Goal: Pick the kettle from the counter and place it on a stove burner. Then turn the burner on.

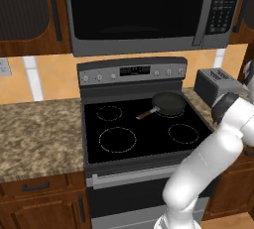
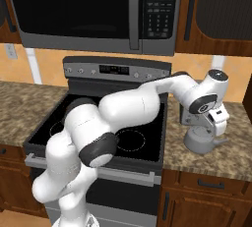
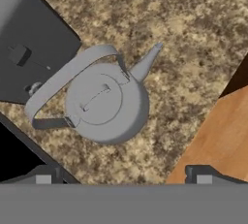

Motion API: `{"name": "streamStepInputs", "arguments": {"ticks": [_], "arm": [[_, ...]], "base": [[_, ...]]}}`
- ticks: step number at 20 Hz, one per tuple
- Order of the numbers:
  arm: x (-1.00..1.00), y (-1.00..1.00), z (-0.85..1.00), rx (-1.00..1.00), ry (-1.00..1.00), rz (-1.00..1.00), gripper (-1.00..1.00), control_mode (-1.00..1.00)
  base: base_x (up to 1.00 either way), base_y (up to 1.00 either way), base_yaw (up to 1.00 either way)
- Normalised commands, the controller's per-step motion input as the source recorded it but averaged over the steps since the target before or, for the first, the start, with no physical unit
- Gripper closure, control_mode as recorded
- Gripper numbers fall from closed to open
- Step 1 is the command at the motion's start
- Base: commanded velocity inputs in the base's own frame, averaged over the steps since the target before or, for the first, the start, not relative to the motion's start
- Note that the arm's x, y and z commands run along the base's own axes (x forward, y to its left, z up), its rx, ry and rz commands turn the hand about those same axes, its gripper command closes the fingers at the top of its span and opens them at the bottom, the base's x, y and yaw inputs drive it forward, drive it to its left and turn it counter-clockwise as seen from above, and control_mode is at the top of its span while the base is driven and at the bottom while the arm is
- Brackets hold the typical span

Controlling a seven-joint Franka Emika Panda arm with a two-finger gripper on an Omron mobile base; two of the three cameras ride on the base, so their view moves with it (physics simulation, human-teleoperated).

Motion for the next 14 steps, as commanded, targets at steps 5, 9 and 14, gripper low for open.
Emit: {"name": "streamStepInputs", "arguments": {"ticks": [5,9,14], "arm": [[0.36,-0.02,0.0,0.03,0.0,-0.01,-1.0,-1.0],[0.45,0.0,-0.02,0.0,0.0,0.0,-1.0,-1.0],[0.46,0.0,-0.12,0.0,0.0,-0.02,-1.0,-1.0]], "base": [[0.0,0.0,0.0],[0.0,0.0,0.0],[0.0,0.0,0.0]]}}
